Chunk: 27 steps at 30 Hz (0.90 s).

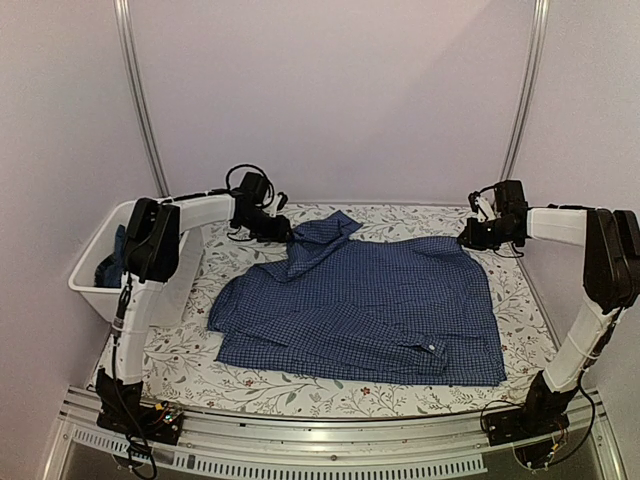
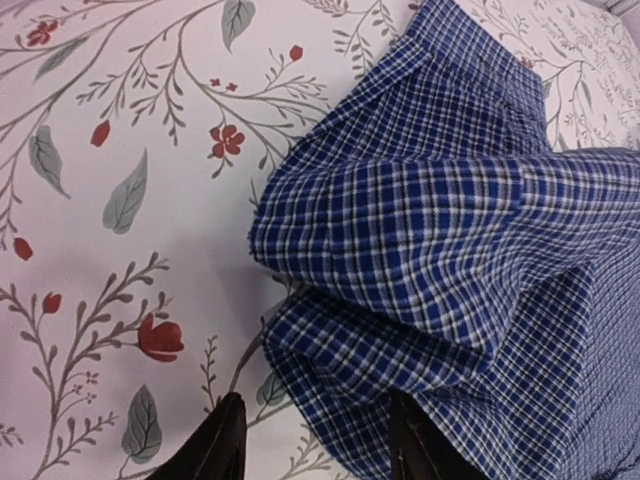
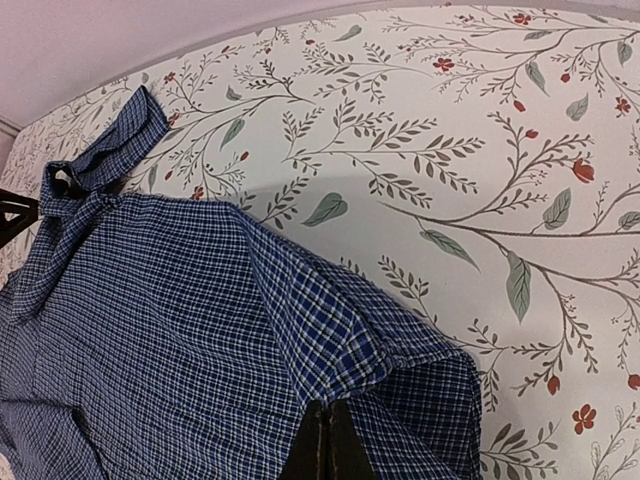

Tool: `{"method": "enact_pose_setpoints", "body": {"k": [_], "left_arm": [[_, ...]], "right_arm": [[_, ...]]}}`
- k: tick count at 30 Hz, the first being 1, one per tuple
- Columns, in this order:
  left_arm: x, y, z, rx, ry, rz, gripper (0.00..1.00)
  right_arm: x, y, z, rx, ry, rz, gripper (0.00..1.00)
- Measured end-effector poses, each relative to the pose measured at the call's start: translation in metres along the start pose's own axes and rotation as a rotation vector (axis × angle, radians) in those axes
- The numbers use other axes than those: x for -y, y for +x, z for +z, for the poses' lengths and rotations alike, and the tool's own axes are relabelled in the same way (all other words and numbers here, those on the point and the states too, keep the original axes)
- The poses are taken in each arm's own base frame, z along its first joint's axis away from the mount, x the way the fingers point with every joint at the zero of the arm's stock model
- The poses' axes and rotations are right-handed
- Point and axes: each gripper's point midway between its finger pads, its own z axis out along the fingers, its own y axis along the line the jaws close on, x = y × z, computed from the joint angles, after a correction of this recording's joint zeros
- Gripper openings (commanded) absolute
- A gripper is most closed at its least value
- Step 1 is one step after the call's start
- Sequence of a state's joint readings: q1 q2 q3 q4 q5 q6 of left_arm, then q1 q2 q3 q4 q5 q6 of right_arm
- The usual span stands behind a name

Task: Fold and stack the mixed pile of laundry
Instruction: Pick up the 1/3-folded shirt from the center of the board.

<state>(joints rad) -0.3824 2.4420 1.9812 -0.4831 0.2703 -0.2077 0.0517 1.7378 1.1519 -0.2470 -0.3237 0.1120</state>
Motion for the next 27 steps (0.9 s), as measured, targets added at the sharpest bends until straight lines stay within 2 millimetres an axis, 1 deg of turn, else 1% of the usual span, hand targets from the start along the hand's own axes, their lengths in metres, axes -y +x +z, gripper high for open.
{"method": "enact_pose_setpoints", "body": {"k": [4,5,8,9,11,12,13,15,20,22,27], "left_arm": [[0.002,0.002,0.023,-0.033,-0.066,0.058,0.44],[0.003,0.0,0.026,-0.029,-0.084,0.078,0.42],[0.002,0.002,0.027,-0.037,-0.136,0.093,0.36],[0.0,0.002,0.028,-0.038,-0.152,0.092,0.31],[-0.002,0.0,0.029,-0.036,-0.179,0.094,0.15],[-0.004,-0.002,0.03,-0.032,-0.187,0.098,0.09],[-0.005,-0.004,0.031,-0.025,-0.196,0.091,0.05],[-0.008,-0.008,0.032,-0.014,-0.21,0.095,0.01],[-0.015,-0.022,0.026,0.025,-0.227,0.088,0.0],[-0.018,-0.035,0.023,0.064,-0.222,0.089,0.0],[-0.027,-0.079,0.004,0.199,-0.187,0.104,0.0]], "right_arm": [[0.0,0.0,0.0,0.0,0.0,0.0,0.0],[0.0,0.0,0.0,0.0,0.0,0.0,0.0],[0.0,0.0,0.0,0.0,0.0,0.0,0.0],[0.0,0.0,0.0,0.0,0.0,0.0,0.0],[0.0,0.0,0.0,0.0,0.0,0.0,0.0],[0.0,0.0,0.0,0.0,0.0,0.0,0.0],[0.0,0.0,0.0,0.0,0.0,0.0,0.0],[0.0,0.0,0.0,0.0,0.0,0.0,0.0],[0.0,0.0,0.0,0.0,0.0,0.0,0.0],[0.0,0.0,0.0,-0.001,0.0,0.0,0.0],[0.0,0.0,0.0,-0.001,-0.001,-0.001,0.0]]}}
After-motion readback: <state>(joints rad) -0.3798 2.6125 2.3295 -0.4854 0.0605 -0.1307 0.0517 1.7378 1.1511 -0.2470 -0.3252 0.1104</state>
